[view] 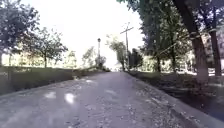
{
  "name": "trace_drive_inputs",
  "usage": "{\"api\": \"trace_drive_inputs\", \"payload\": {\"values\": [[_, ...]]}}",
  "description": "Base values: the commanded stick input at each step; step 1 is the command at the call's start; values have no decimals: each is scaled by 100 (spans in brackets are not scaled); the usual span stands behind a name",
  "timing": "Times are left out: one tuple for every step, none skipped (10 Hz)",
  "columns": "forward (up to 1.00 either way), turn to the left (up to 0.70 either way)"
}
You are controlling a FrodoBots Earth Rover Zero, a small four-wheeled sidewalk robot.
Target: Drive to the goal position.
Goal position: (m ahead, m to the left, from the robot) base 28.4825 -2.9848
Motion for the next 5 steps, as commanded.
{"api": "trace_drive_inputs", "payload": {"values": [[100,0],[100,0],[100,0],[100,0],[100,0]]}}
